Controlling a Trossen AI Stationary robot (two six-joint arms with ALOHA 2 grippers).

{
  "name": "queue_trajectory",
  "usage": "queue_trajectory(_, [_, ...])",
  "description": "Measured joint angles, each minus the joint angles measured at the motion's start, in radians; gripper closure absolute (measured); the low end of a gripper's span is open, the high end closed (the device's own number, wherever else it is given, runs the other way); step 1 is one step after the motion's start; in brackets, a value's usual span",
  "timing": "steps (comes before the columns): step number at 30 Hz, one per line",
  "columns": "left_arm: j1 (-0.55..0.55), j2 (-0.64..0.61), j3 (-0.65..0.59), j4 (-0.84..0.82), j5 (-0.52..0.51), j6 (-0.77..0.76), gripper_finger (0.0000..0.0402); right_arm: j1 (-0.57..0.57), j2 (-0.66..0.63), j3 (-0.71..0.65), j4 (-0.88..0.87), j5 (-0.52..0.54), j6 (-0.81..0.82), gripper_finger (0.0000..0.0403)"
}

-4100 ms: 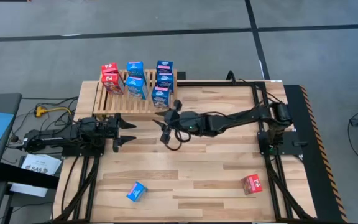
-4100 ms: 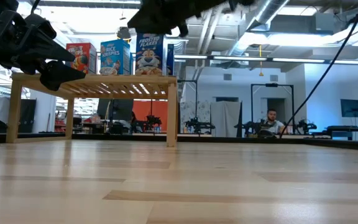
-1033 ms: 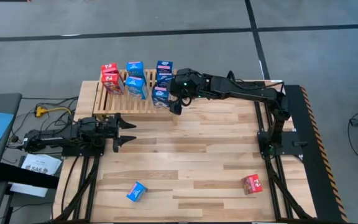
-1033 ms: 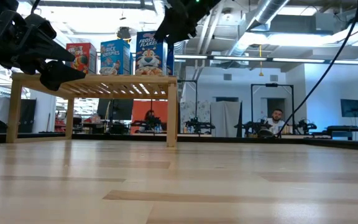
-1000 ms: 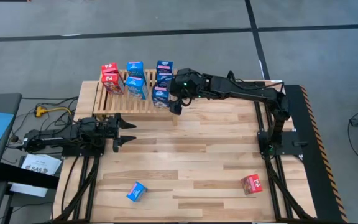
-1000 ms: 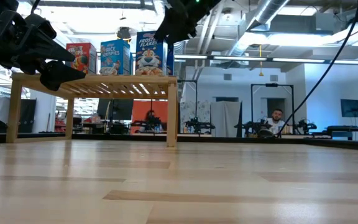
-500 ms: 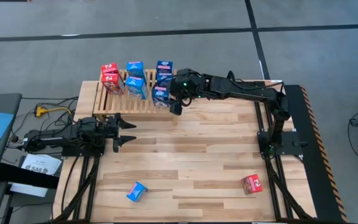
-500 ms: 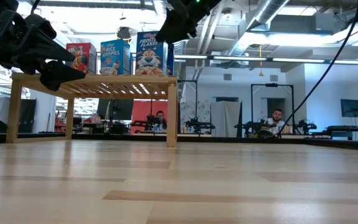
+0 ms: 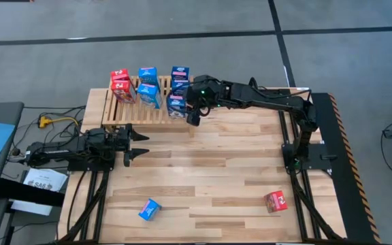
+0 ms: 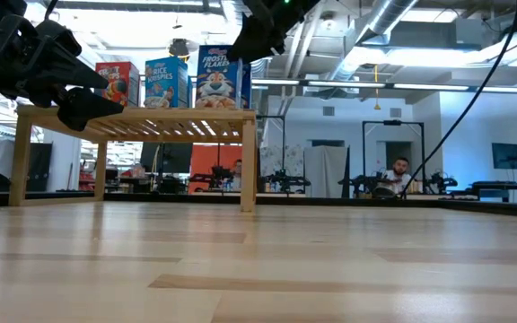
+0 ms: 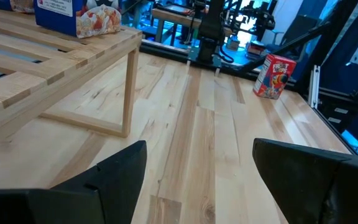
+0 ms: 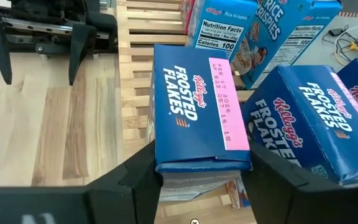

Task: Stack cereal on shelf
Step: Put the dark blue cereal box the aligned with the other dark blue cereal boxes on the shelf

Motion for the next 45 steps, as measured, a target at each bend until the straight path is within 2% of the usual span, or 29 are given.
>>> queue_trajectory(21, [0.000, 0.000, 0.000, 0.000, 0.000, 0.000, 0.0118, -0.008, -0.012, 0.001, -0.043, 0.014, -0.019, 0.0184])
queue_trajectory(45, [0.000, 0.000, 0.000, 0.000, 0.000, 0.000, 0.0118, -0.008, -0.013, -0.002, -0.054, 0.026, -0.018, 0.0089])
